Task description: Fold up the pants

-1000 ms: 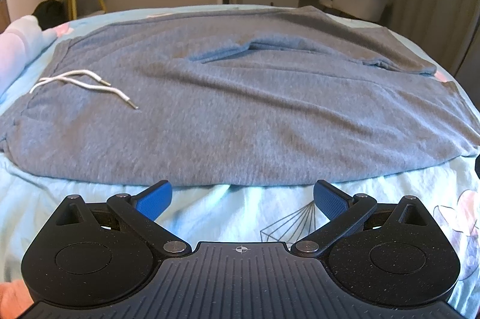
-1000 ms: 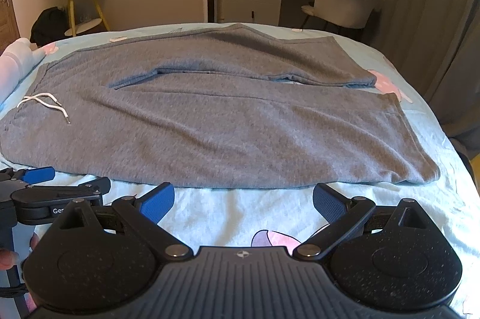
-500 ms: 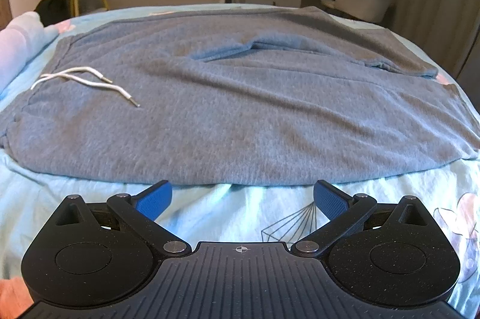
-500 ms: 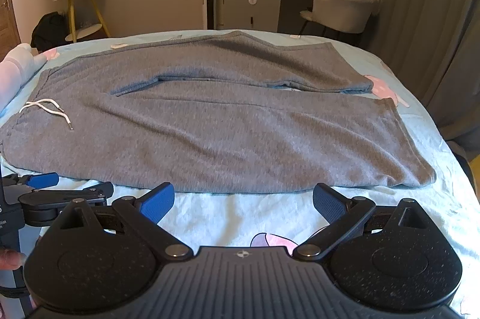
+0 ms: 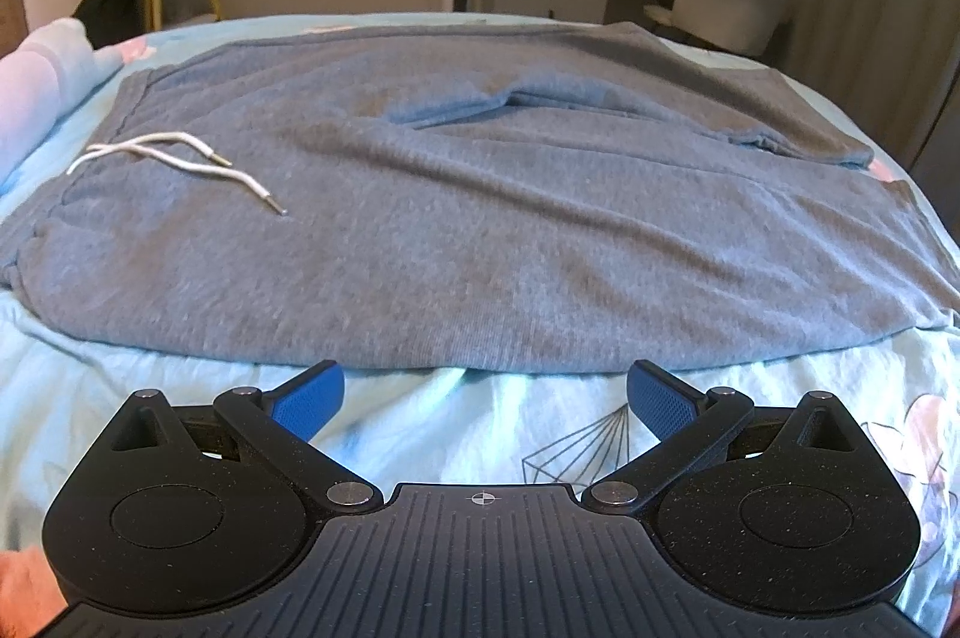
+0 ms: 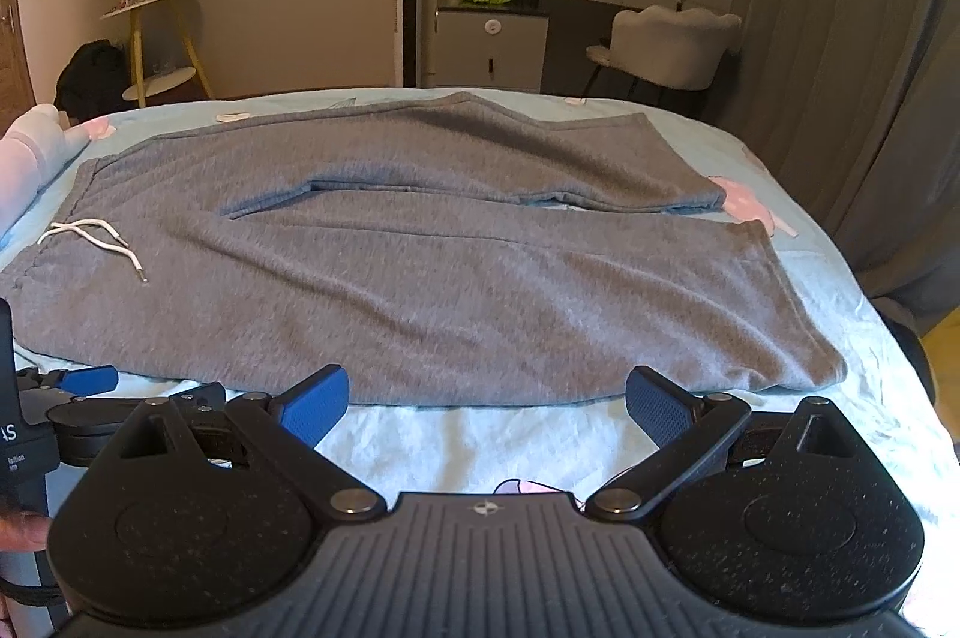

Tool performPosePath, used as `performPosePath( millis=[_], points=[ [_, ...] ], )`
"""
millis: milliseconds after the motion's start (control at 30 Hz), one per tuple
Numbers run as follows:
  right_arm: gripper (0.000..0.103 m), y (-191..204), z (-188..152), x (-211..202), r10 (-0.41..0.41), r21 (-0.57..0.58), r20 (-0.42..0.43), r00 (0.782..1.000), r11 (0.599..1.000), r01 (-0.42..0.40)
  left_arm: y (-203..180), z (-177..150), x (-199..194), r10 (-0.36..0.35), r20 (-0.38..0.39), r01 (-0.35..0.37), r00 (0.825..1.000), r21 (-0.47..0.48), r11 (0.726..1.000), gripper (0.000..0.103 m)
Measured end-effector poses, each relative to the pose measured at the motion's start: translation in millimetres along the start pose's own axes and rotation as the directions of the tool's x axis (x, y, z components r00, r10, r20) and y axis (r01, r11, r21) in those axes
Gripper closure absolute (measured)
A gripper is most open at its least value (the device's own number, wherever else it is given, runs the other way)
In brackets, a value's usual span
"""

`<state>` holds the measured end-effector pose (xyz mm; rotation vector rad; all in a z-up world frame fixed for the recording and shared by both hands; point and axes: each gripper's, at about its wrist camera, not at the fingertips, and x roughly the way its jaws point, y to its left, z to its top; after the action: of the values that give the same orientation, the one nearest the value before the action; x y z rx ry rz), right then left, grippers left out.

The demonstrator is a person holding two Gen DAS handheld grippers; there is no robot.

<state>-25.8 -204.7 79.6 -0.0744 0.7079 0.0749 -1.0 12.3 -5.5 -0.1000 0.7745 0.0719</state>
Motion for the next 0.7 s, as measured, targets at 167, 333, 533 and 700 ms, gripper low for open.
performPosePath(
  millis=[167, 333, 533, 700],
  points=[
    [0.004, -1.2, -1.9, -4.5, -0.008, 0.008, 0.008, 1.000, 1.000, 0.008, 0.6, 0.1, 0.2, 0.011, -0.006, -0.011, 1.000, -0.002, 1.000, 0.000],
    [0.004, -3.1, -4.6, -9.0, -0.017, 0.010, 0.015, 1.000, 1.000, 0.017, 3.0, 0.1, -2.3, 0.018, -0.004, -0.018, 1.000, -0.016, 1.000, 0.000],
    [0.004, -7.1, -7.0, -17.7, -0.012, 0.022, 0.031, 0.999, 1.000, 0.012, 1.9, -0.2, -5.1, 0.022, -0.002, -0.022, 1.000, -0.012, 1.000, 0.000],
    [0.004, -10.7, -8.3, -25.2, -0.019, 0.026, 0.042, 0.999, 1.000, 0.018, 0.8, -0.5, -7.4, 0.029, -0.003, -0.029, 1.000, -0.001, 1.000, 0.000]
  ],
)
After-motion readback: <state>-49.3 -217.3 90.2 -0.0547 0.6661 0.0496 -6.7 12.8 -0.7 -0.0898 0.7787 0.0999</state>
